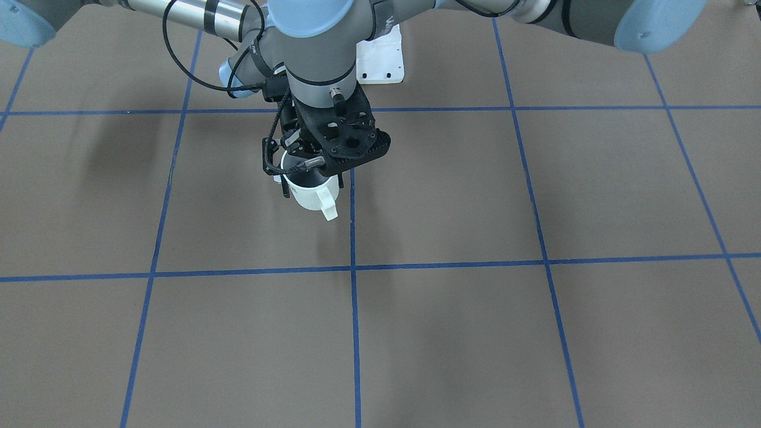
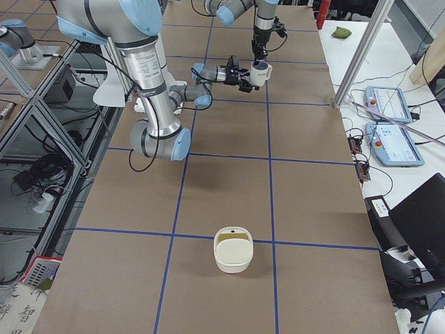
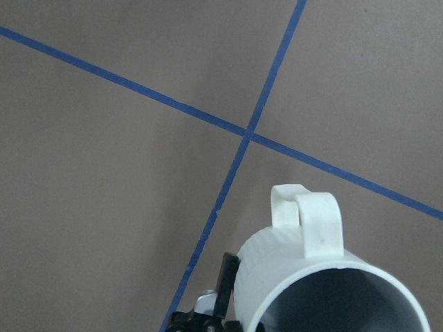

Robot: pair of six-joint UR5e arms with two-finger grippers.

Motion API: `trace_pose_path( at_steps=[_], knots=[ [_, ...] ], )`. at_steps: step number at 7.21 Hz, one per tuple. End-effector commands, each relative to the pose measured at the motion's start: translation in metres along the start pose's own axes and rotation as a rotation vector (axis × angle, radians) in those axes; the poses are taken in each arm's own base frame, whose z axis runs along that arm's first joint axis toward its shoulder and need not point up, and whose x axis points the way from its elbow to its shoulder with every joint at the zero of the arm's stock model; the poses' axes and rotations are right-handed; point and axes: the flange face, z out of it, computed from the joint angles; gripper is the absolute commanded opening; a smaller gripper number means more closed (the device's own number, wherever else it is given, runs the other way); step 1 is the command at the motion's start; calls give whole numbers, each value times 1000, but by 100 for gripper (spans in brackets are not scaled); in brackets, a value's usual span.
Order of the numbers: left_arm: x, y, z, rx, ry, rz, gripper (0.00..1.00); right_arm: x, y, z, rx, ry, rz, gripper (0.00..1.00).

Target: Left arm hands cup to right arm to dump lemon

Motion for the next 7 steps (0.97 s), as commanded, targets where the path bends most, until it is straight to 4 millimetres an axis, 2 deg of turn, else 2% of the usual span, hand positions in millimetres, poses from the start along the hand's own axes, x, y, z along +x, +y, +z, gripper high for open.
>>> trace_pose_path(
  at_steps=[1,2,3,4,5,6,7],
  knots=[
    [-5,-16,-30,32,44,-8,0,0,5,-3,-6,-3,-1,100],
    [-13,-21,-55,49,83,-6,0,0,6,-2,-7,-2,-5,100],
    [-29,-28,-88,56,137,-8,0,6,9,-2,-10,1,-15,100],
    [-54,-48,-99,66,153,-22,0,10,9,0,-16,1,-21,100],
    [-81,-69,-95,83,150,-26,0,18,1,13,-19,7,-30,100],
    [-116,-84,-89,94,136,60,0,29,-11,30,-53,-7,-35,100],
    [-169,-100,-79,106,128,117,0,50,-18,48,-78,0,-49,100]
  ],
)
